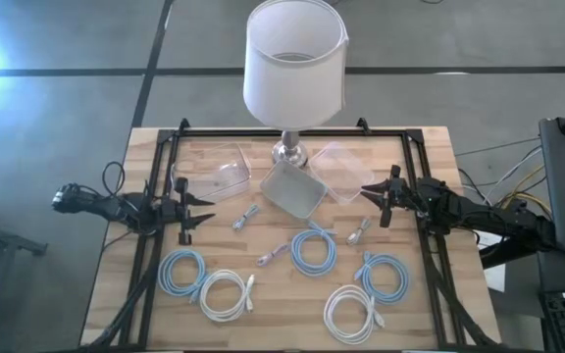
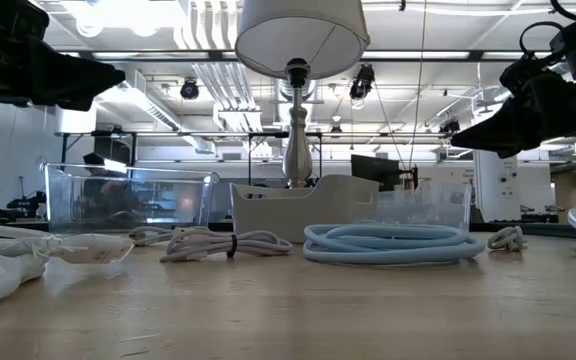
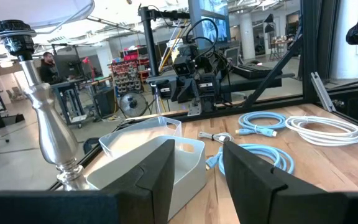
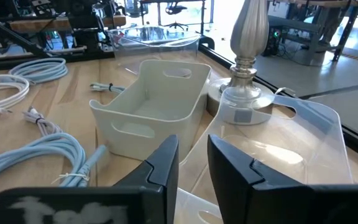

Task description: Pick & Place USB Port

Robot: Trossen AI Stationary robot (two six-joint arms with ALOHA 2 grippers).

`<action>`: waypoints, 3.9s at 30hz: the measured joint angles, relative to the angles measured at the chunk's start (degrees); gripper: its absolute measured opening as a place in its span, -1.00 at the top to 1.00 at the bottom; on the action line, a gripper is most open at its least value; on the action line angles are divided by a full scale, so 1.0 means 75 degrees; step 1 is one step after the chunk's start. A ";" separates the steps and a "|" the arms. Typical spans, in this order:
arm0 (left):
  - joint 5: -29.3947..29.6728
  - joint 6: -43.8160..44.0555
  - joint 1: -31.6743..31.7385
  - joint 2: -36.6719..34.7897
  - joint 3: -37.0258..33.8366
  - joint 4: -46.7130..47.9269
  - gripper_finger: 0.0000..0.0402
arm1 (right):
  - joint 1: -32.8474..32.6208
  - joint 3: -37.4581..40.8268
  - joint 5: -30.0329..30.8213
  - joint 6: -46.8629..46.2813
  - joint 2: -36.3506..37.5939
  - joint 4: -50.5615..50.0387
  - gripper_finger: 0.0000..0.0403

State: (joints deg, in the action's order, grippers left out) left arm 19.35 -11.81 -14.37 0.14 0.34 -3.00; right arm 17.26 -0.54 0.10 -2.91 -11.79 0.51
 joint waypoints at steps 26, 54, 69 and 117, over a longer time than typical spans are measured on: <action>0.0011 0.0265 0.0000 0.0020 0.0019 -0.0782 0.30 | -0.0018 -0.0006 -0.0033 -0.2161 0.0002 0.0987 0.59; 0.0059 0.3186 -0.0005 0.4259 0.4736 0.5699 -0.03 | 0.0008 -0.0114 0.0810 0.2510 -0.1121 0.6179 0.35; -0.2577 0.5096 -0.0198 0.6901 0.4881 0.7580 0.09 | 0.0002 -0.1843 0.0809 0.2042 -0.3724 0.4762 -0.01; -0.3467 0.5368 -0.0999 0.9620 0.5050 0.7195 0.85 | 0.0002 -0.4104 0.0793 0.3076 -0.7117 0.4505 -0.01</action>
State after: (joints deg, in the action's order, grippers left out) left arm -6.65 28.45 -21.87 72.30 38.22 50.96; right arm 17.28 -31.32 6.04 20.16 -65.17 34.30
